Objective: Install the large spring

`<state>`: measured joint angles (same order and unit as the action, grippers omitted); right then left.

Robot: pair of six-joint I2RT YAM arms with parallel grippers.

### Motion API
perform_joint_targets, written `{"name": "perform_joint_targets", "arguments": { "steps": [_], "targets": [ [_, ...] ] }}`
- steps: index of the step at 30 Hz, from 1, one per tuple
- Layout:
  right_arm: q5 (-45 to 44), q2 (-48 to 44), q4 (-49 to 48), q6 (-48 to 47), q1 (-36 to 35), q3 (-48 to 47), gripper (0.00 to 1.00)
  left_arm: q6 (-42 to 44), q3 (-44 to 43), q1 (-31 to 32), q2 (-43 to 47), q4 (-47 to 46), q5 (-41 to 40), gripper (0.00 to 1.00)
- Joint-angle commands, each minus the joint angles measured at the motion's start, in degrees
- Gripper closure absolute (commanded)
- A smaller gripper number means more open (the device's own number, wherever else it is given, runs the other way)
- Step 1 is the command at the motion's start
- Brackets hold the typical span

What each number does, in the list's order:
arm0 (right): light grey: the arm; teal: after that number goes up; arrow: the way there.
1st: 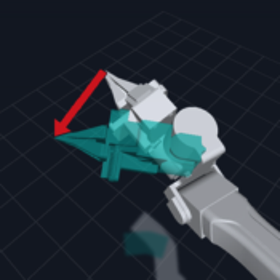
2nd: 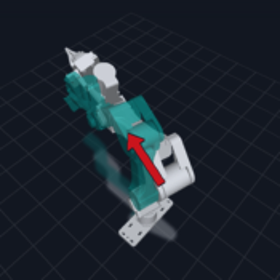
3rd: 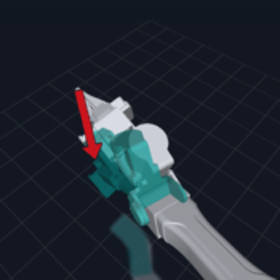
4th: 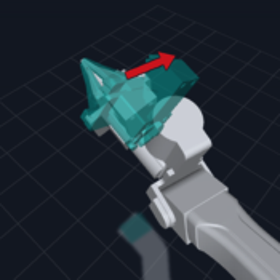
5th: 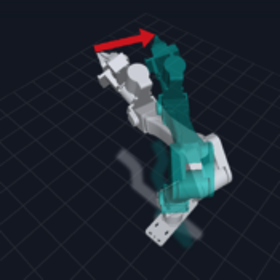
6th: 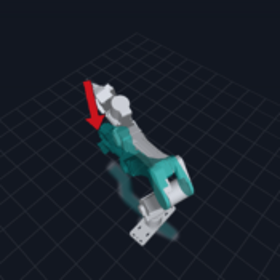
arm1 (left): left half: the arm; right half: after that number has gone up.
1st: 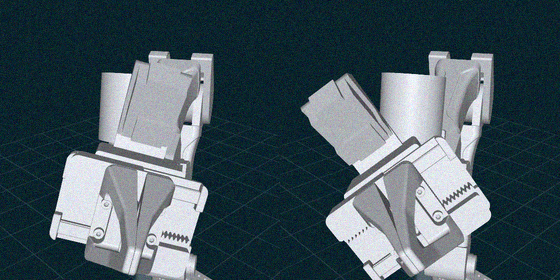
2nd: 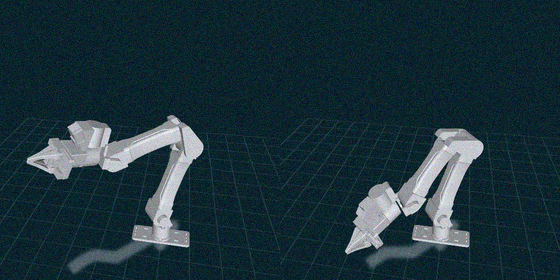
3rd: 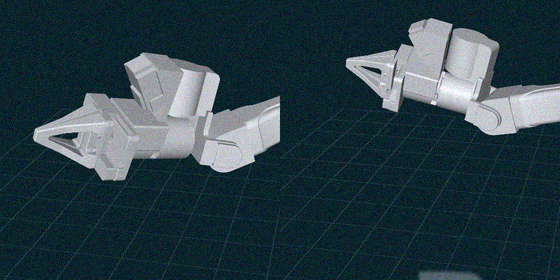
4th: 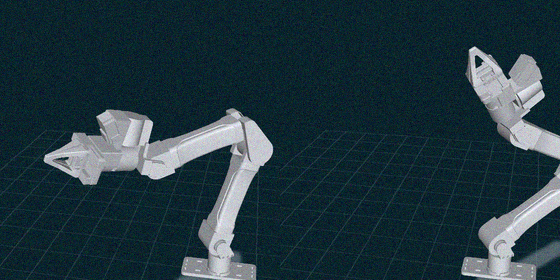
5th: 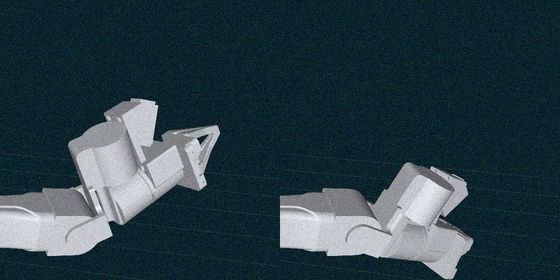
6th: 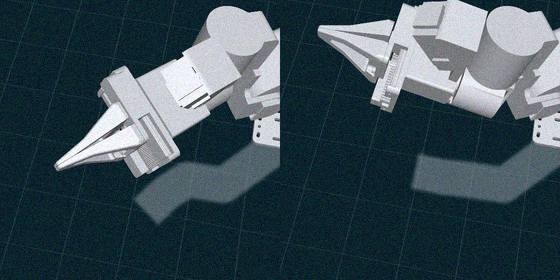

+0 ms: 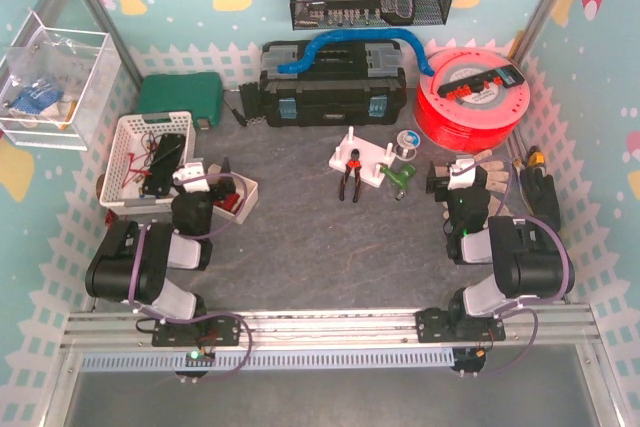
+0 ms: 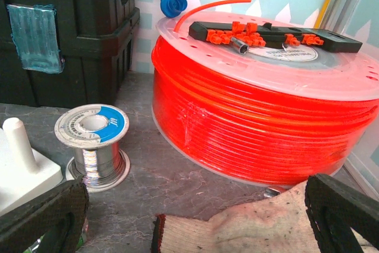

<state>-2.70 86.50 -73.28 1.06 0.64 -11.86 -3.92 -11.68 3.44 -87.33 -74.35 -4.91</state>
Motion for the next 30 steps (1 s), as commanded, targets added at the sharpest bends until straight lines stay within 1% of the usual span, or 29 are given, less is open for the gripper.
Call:
{"name": "perform_joint_targets", "arguments": {
  "steps": [1,3,5,9,13,17,20,22,23,24,25,27,30],
  "targets": [
    [-0.4,0.0,-0.8,-0.4,-0.3,-0.1,0.01,-0.7,-0.7,-0.4,0.1,0.2,0.7,0.01],
    [-1.0,-0.9,0.5,0.1,-0.3,-0.5,0.01,-0.5,-1.1,-0.2,0.5,0.8,0.6,0.01],
    [-1.2,-4.5,5.4,0.1,-0.3,-1.8,0.01,0.1,-2.5,0.3,3.1,5.6,0.5,0.01],
    [1.3,-11.1,16.6,-0.3,-0.3,-5.3,0.01,0.0,-8.8,1.4,9.6,22.5,0.4,0.01],
    [4.5,-18.4,26.1,2.3,-0.3,-8.0,0.01,-3.5,-13.7,2.6,14.2,34.3,0.1,0.01],
    [3.8,-23.1,39.7,11.5,-0.3,-14.5,0.01,-8.2,-18.3,3.2,19.3,43.9,3.5,0.01],
    [3.0,-23.8,53.5,19.0,-0.3,-22.6,0.01,-15.1,-22.1,3.4,22.3,50.9,3.3,0.01],
    [1.3,-23.2,63.6,25.8,-0.3,-27.4,0.01,-18.8,-24.3,3.3,24.0,56.4,3.8,0.01],
    [1.2,-22.7,66.8,26.5,-0.2,-29.0,0.01,-20.4,-24.8,3.3,24.9,57.5,4.4,0.01],
    [2.2,-22.2,68.7,25.4,-0.1,-30.2,0.01,-22.9,-25.0,3.4,25.8,59.7,6.4,0.01],
    [3.8,-21.5,70.0,24.3,-0.1,-31.1,0.01,-23.8,-24.5,3.4,26.8,60.0,9.2,0.01],
    [6.3,-20.2,73.6,24.3,0.1,-32.9,0.01,-27.0,-22.0,3.4,28.5,57.1,13.6,0.01],
    [12.9,-18.9,74.2,22.8,0.3,-33.1,0.01,-30.8,-19.2,3.3,29.7,54.3,20.1,0.01]
  ]
}}
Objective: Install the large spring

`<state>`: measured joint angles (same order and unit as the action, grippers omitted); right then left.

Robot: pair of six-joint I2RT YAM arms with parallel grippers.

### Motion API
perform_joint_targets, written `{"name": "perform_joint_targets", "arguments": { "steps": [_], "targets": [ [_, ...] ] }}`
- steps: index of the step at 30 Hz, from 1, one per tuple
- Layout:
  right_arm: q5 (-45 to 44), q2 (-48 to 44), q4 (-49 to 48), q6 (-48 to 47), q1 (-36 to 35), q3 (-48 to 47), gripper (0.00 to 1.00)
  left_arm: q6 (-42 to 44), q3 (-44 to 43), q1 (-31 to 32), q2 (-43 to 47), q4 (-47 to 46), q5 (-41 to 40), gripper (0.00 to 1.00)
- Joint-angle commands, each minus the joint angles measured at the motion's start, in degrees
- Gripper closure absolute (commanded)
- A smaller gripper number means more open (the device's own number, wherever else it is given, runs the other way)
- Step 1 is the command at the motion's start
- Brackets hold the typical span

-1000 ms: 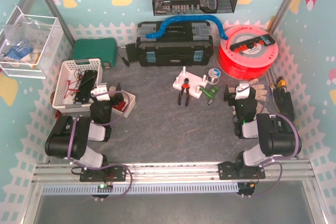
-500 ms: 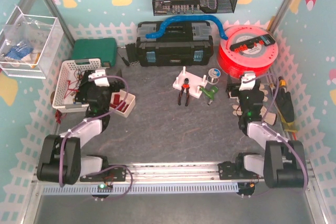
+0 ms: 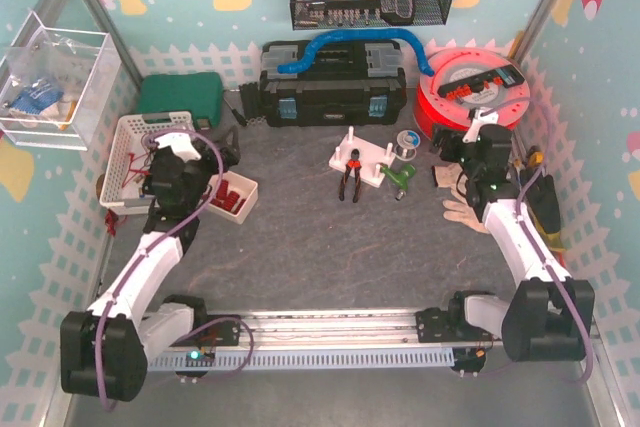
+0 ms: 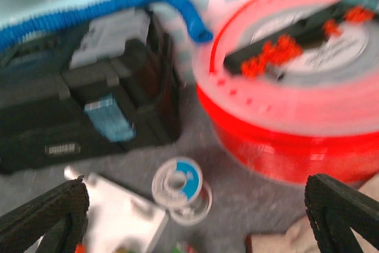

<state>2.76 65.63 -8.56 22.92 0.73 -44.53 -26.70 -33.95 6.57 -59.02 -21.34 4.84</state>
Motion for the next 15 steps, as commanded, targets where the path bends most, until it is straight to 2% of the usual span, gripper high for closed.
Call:
{"name": "perform_joint_targets", "arguments": {
  "steps": [1,4,7,11,15],
  "targets": [
    [8.2,2.2,9.5,0.5,0.3,-0.2,0.01,-8.8,3.2,0.2,1.3,0.7,12.7,0.01],
    [5.2,3.4,11.0,2.4,0.4,1.1,0.01,-9.7,2.8,0.8,-1.0,-0.7,19.6,0.01],
    [6.7,4.1,9.3,1.0,0.4,2.7,0.01,-7.5,1.9,4.3,-3.6,-0.7,21.2,0.01],
    [9.2,5.7,8.9,0.9,0.2,4.2,0.15,-3.2,1.3,10.4,-5.9,1.1,17.5,0.01],
    [8.8,7.4,8.1,2.1,-1.8,6.4,0.23,-0.4,1.2,16.2,-6.7,2.9,12.2,0.01]
  ]
}}
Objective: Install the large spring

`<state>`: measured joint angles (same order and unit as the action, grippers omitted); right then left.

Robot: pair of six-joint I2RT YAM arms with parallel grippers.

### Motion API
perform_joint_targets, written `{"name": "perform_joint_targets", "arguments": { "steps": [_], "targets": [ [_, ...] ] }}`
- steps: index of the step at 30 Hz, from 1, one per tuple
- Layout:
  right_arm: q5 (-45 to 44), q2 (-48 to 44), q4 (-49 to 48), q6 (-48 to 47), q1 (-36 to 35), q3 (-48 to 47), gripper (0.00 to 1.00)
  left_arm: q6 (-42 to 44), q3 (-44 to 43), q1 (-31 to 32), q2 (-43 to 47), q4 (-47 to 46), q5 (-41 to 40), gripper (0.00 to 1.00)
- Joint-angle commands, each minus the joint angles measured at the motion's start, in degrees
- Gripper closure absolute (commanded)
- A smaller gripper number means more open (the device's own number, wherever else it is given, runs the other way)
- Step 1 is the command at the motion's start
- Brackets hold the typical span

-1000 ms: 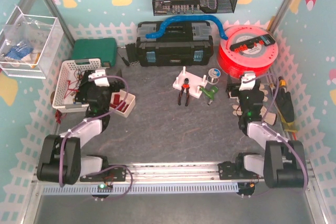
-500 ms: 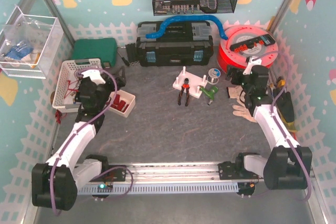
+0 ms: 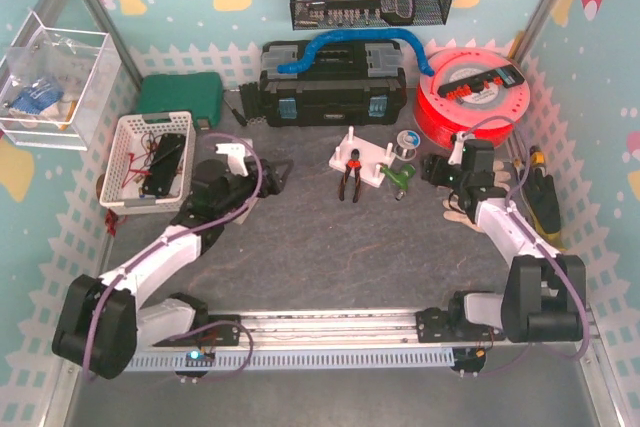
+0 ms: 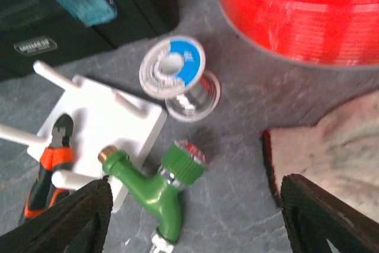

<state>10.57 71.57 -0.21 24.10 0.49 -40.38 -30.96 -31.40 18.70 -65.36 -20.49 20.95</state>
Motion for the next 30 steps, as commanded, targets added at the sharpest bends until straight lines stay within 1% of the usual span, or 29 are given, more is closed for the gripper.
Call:
{"name": "perform_joint_targets", "arguments": {
  "steps": [1,5,8,10,13,16,18,22,25,30],
  "targets": [
    [0.5,1.6,-0.5,1.2,-2.5,2.7,0.24,4.4,-1.3,5.7,-0.4,2.3,-5.2,0.01],
    [-2.2,2.8,-1.9,1.3,-6.9,3.8,0.33,5.6,-1.4,11.8,-0.6,4.8,-11.3,0.01],
    [-6.3,4.4,-2.0,1.2,-11.1,3.8,0.36,5.6,-0.3,14.9,-0.6,4.3,-14.4,0.01],
    [-9.4,5.6,-2.3,1.4,-13.4,3.7,0.41,5.5,1.2,16.8,-0.6,2.4,-15.0,0.01],
    [-12.5,7.3,-2.5,1.7,-15.3,3.4,0.46,5.8,3.0,18.8,-1.3,0.3,-16.0,0.01],
    [-14.2,8.8,-3.5,1.8,-16.0,3.7,0.50,8.8,4.0,20.3,-2.7,-1.2,-18.1,0.01],
    [-14.7,10.3,-3.6,2.0,-16.3,3.4,0.51,10.9,4.9,20.6,-3.5,-3.1,-19.8,0.01],
    [-13.7,13.1,-5.2,2.2,-17.0,3.4,0.52,12.0,4.4,20.6,-3.6,-2.4,-22.2,0.01],
    [-13.7,14.9,-6.6,2.6,-17.6,3.3,0.52,11.9,5.1,20.6,-1.9,-2.3,-23.3,0.01],
    [-16.7,18.6,-5.6,3.5,-18.4,1.6,0.52,11.8,6.2,20.6,1.0,-2.4,-23.3,0.01]
  ]
}}
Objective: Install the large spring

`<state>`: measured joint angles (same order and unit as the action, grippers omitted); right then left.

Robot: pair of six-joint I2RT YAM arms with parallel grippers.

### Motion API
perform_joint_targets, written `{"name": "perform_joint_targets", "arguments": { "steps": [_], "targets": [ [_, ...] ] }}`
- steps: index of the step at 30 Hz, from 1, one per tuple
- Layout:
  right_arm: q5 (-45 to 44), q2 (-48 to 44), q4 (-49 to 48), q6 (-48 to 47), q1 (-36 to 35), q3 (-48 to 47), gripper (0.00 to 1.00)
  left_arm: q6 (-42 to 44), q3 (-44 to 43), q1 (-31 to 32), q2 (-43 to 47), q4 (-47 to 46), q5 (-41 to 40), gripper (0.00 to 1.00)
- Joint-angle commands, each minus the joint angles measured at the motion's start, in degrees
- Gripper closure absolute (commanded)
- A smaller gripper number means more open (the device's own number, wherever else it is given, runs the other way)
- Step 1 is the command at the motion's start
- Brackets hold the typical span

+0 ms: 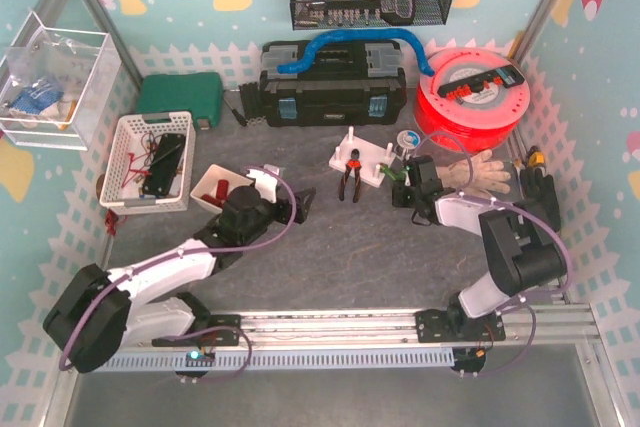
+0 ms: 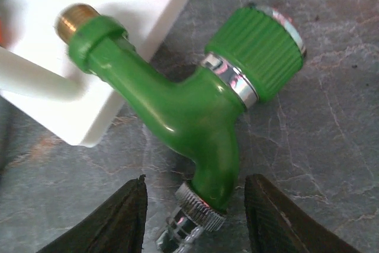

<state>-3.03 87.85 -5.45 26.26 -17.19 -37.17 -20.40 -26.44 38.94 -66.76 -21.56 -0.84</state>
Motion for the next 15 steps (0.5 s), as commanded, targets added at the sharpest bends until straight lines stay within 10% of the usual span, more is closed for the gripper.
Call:
{"name": "perform_joint_targets", "arguments": {
  "steps": [1,15],
  "targets": [
    [-3.8,2.8,0.0,1.6,-0.8,-2.0,0.52,1.2,1.4,0.3,2.7,-1.3,-1.4,0.01],
    [-8.8,8.8,3.3,6.9,-1.6,-6.1,0.57,0.8,0.6,0.3,1.3,-1.0,-0.5,0.01]
  ]
}}
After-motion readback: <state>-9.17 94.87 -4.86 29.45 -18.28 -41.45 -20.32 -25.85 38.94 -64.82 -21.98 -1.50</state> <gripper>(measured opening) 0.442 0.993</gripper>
